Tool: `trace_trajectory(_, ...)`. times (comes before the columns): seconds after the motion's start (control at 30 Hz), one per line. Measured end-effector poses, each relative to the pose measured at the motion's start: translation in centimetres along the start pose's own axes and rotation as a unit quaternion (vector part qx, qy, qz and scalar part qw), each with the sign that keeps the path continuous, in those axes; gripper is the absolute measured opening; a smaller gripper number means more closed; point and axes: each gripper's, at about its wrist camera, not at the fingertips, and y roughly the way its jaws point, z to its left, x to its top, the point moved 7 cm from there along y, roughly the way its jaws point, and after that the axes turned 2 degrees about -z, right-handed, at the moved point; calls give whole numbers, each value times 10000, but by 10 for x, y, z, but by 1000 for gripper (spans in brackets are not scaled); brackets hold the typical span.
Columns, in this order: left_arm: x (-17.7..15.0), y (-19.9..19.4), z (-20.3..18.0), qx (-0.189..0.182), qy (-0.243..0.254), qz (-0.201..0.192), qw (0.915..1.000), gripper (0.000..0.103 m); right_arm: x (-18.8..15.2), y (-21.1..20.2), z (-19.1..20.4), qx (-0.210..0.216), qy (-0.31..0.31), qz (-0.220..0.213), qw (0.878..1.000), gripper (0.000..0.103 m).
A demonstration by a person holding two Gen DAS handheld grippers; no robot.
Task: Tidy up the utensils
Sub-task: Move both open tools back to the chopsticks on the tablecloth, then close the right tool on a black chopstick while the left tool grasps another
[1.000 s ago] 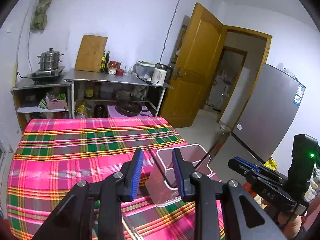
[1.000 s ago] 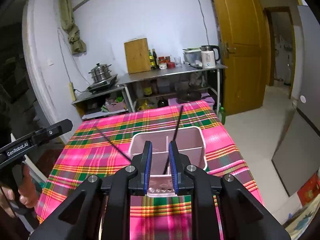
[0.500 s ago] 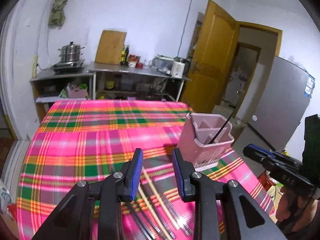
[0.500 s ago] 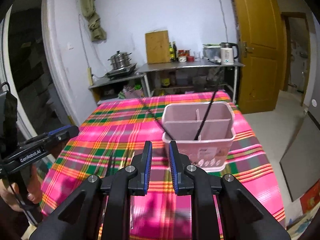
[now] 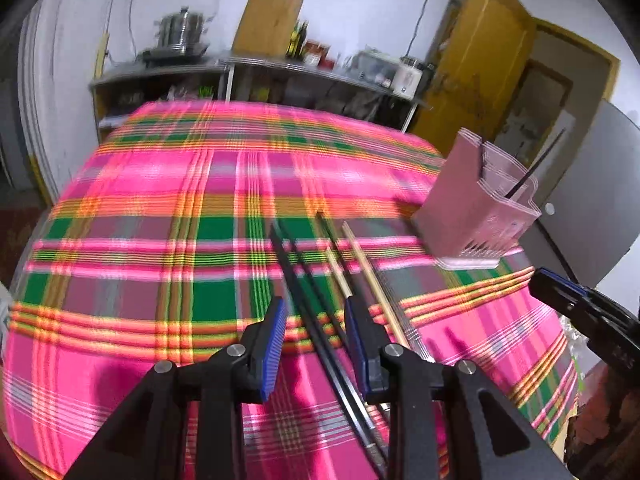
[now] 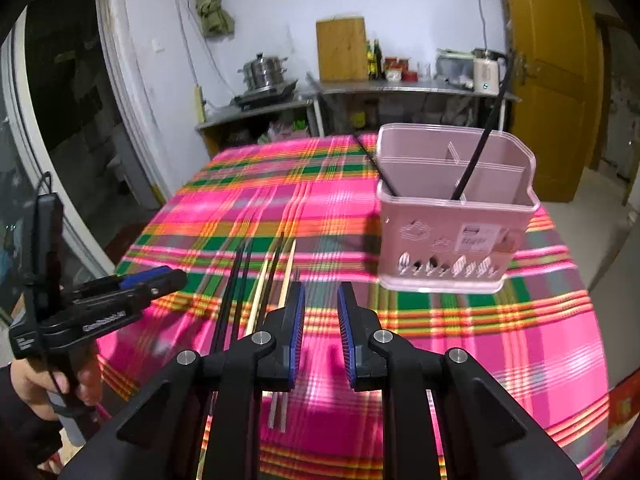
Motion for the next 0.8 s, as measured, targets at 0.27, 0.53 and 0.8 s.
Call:
trace_trajectory(0.27, -17, 43, 16, 227, -235, 361, 9988, 30, -19, 32, 4, 82, 0, 370, 9993, 18)
trace_trajectory(0.53, -12, 52, 9, 594, 128, 153, 9980, 30, -25, 53, 8, 120, 16, 528, 9985, 18)
trace_trajectory(0.8, -12, 52, 12, 816, 340, 183, 9959, 23, -29, 65, 8, 155, 39, 609, 9980, 18)
